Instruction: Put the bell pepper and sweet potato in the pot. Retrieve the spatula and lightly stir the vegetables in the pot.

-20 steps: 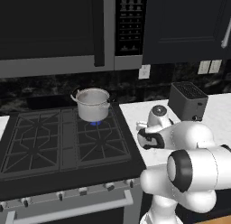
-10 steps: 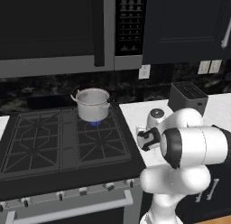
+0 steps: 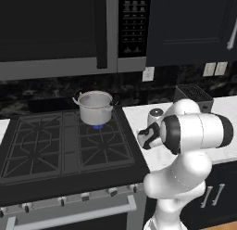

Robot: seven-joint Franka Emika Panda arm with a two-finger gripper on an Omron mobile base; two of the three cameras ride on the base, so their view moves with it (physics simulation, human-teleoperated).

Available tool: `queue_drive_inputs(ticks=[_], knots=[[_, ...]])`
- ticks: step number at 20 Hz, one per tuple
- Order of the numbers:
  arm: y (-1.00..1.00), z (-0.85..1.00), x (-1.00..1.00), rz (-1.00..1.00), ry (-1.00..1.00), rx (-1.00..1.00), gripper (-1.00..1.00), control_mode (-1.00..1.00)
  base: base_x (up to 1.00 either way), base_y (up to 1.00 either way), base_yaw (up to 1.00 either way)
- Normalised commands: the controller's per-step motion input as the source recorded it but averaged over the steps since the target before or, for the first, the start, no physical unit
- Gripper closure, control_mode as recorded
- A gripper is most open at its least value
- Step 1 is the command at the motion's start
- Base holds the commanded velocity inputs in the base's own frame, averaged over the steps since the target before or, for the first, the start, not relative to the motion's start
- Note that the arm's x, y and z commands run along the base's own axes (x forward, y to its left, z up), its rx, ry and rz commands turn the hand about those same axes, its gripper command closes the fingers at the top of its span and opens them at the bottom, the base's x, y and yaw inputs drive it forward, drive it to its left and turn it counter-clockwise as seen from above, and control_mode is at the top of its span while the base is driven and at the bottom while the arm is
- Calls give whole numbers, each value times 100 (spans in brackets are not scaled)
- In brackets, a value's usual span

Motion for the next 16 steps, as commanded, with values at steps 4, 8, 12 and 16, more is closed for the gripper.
queue_drive_inputs(ticks=[4,8,12,16], knots=[[-18,-24,18,0,9,1,100,-100,0,0,0],[9,30,-46,0,-4,0,100,-100,0,0,0],[83,100,-84,0,-3,2,100,-100,0,0,0],[100,100,-54,0,11,14,100,-100,0,0,0]])
